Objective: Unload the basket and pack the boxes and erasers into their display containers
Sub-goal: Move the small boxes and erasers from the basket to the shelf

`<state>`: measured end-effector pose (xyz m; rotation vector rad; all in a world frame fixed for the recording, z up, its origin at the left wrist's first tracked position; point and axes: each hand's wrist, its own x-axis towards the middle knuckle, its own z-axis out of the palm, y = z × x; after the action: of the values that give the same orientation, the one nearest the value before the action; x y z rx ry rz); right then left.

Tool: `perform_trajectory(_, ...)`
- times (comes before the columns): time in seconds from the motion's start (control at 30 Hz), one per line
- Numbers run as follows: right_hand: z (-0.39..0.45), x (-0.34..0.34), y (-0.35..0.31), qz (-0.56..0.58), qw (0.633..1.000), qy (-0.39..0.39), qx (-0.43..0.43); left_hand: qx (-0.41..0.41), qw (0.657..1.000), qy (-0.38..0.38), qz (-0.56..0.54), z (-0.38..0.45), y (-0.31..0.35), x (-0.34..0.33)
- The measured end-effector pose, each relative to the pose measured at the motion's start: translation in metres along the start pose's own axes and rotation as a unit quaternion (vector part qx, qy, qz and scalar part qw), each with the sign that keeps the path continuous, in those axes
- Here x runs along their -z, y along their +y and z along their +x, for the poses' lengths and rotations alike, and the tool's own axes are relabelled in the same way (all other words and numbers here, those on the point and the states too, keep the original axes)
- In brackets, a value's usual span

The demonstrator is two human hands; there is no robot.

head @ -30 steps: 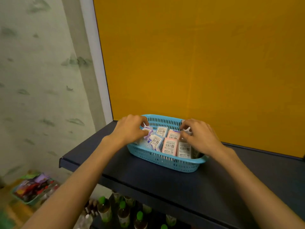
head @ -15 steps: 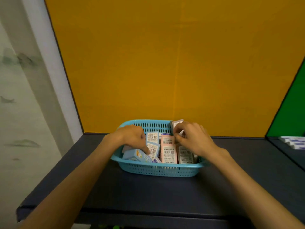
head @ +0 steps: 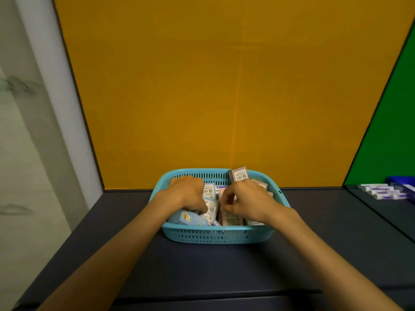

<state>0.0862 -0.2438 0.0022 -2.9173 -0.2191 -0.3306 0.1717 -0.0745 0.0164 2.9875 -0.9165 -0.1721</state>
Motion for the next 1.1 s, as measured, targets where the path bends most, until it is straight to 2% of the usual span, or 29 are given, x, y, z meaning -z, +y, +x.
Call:
perform_trajectory(0.17, 0.006, -0.007, -0.012, -0.014, 0.994, -0.107, -0.016, -0.039, 0.999, 0.017, 0.004, 0.000, -0.002, -0.009)
perform_trajectory(0.27, 0.010, -0.012, -0.015, -0.034, 0.989, -0.142, -0.025, -0.049, 0.998, 0.028, -0.013, -0.004, -0.007, -0.010)
perform_trajectory(0.43, 0.013, -0.016, -0.013, -0.021, 0.985, -0.168, -0.021, -0.029, 0.984, 0.090, -0.152, -0.008, -0.032, -0.003)
perform_trajectory(0.53, 0.014, -0.013, -0.011, 0.042, 0.982, -0.180, -0.028, -0.032, 0.967, 0.132, -0.216, -0.015, -0.043, 0.001)
perform_trajectory(0.63, 0.013, -0.003, -0.013, 0.128, 0.981, -0.141, -0.039, -0.048, 0.949, 0.158, -0.268, -0.022, -0.047, 0.002)
perform_trajectory(0.8, 0.003, 0.010, -0.008, 0.266, 0.961, -0.012, -0.071, -0.081, 0.931, 0.185, -0.305, -0.022, -0.042, 0.001)
perform_trajectory(0.9, -0.009, 0.016, 0.000, 0.270, 0.959, 0.028, -0.081, -0.104, 0.929, 0.181, -0.305, -0.021, -0.029, 0.003)
perform_trajectory(1.1, -0.051, 0.043, 0.028, 0.229, 0.968, 0.059, -0.090, -0.155, 0.929, 0.183, -0.281, -0.021, 0.022, 0.004)
